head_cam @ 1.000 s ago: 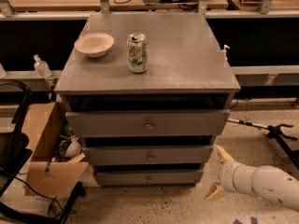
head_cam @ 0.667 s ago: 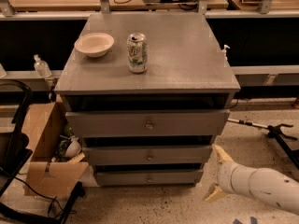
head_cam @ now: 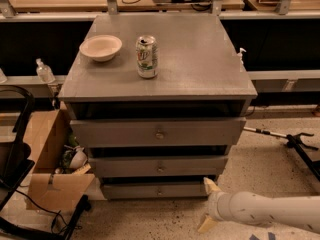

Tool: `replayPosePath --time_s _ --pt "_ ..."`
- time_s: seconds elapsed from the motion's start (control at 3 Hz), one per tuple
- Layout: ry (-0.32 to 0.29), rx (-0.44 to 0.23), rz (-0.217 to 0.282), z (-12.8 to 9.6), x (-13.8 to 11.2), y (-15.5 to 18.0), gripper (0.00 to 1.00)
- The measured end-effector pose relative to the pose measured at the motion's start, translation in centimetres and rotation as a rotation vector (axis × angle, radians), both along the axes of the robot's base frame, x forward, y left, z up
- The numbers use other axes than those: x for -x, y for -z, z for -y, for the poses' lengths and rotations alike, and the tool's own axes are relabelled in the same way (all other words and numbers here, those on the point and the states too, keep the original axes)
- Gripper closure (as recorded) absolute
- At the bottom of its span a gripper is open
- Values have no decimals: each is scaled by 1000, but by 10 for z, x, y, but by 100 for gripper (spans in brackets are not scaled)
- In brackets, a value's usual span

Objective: Open bottom drawer

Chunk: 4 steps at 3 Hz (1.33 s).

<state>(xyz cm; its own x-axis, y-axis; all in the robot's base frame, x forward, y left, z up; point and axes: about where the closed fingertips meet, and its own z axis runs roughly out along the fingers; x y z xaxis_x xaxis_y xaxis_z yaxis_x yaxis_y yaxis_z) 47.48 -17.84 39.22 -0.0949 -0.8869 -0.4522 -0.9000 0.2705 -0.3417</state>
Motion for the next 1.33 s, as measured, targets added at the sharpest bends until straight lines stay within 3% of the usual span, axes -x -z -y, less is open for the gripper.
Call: replayPosePath --time_s 0.33,0.67,1.0,1.33 --pt "-36 -76 -68 -26 -30 78 0" --pt "-30 -105 -99 -30 -62 121 0" --pt "-8 -106 -69 -24 -82 117 0" --pt "-10 -107 -74 -26 -82 119 0"
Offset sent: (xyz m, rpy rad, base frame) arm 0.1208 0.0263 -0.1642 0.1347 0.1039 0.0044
